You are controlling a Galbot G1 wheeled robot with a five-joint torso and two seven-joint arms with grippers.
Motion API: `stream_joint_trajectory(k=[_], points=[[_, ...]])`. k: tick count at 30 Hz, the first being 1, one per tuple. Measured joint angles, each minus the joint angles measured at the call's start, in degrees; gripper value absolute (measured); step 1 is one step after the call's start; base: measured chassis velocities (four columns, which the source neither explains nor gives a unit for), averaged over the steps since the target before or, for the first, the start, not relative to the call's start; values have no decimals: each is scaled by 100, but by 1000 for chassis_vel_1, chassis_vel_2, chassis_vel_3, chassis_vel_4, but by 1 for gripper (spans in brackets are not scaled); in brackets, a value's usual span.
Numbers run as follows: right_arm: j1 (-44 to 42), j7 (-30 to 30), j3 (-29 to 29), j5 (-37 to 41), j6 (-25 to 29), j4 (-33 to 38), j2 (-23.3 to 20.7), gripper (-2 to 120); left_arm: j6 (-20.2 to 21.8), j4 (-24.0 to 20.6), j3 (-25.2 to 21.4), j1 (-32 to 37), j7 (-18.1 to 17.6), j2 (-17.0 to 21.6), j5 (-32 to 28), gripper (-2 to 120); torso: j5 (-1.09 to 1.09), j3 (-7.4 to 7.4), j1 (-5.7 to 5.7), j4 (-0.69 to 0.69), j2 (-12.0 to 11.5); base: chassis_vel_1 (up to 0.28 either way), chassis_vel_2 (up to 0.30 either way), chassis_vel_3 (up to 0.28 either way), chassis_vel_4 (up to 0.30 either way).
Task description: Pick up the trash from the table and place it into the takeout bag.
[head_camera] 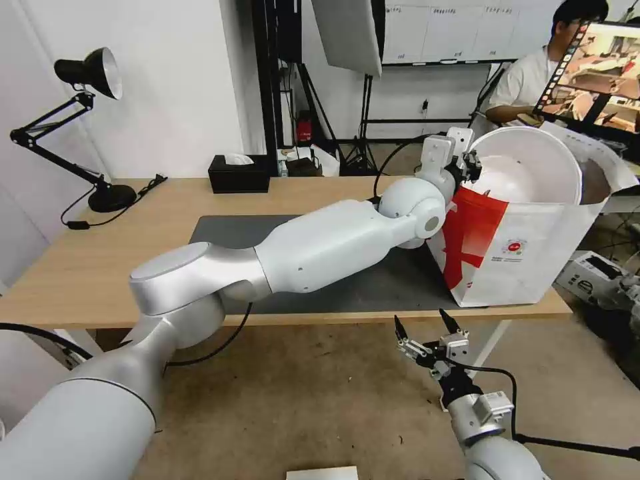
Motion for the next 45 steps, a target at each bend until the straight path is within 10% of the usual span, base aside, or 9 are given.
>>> stream_joint_trajectory(k=[6,31,45], points=[[0,0,0,0,0,0,0,100,31,27,-4,1,-18,3,-4,0,0,0,0,0,0,0,0,0,0],[0,0,0,0,0,0,0,100,143,-395,-166,38,30,232,-420,93,0,0,0,-1,-1,0,0,0,0],[0,0,0,0,0,0,0,100,-296,-1331,-264,204,-46,1218,507,100,-2,0,0,-2,-1,0,0,0,0]])
